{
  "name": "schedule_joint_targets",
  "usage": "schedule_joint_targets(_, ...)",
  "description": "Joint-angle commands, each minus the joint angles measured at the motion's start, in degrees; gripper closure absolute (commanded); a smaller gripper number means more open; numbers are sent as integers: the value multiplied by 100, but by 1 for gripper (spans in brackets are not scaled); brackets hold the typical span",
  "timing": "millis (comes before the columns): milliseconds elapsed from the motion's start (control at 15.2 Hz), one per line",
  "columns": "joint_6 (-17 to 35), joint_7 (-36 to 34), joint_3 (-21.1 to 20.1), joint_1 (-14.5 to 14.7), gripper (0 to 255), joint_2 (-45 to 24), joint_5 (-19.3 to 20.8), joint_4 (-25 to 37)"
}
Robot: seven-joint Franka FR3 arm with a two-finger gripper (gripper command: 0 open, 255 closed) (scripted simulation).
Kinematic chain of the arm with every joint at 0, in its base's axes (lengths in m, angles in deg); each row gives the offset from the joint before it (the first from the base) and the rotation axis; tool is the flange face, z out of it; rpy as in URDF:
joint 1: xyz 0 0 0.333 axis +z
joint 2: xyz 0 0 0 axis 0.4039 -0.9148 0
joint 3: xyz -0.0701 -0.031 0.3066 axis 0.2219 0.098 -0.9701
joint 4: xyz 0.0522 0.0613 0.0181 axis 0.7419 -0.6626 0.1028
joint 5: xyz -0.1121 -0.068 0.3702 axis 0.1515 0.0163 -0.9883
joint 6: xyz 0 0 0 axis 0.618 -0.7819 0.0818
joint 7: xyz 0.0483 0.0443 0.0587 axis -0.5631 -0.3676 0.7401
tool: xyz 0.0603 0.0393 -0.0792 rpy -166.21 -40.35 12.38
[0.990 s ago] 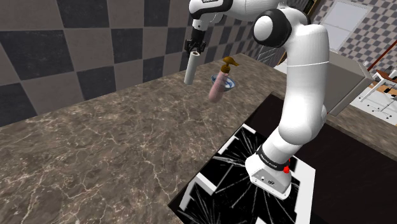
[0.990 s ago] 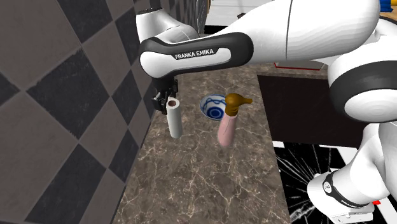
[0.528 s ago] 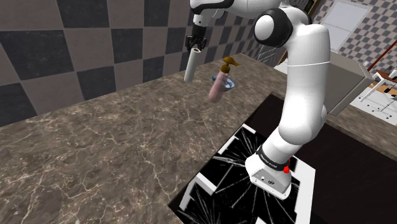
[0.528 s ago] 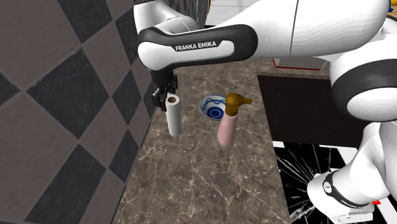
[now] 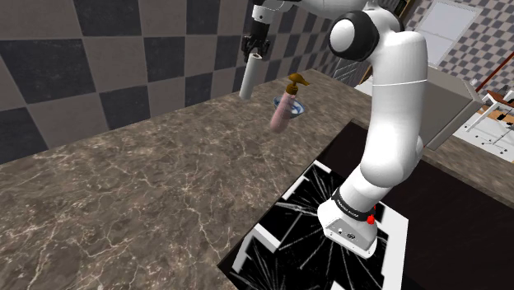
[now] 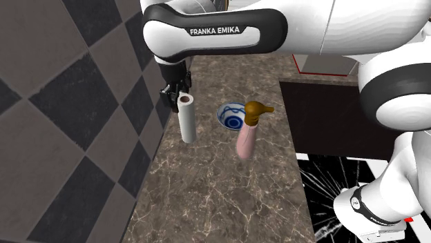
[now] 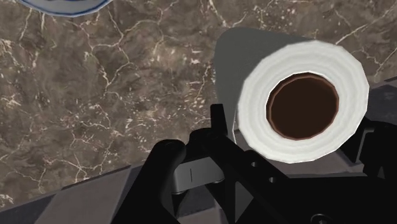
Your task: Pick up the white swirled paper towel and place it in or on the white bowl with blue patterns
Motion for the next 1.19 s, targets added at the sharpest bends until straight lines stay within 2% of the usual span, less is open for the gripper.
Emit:
schedule_joint_targets(0,-166,-9,2,-17,255,-13,1,178)
schedule_joint_targets(528,-884,-62,-3,-101,255,-173,-18,1061)
schedule_joint_targets(990,-1646,-123,-29,-234,255,-529,-74,2185)
schedule_joint_targets(1122,-1487,71,38,-284,255,-75,-21,1559)
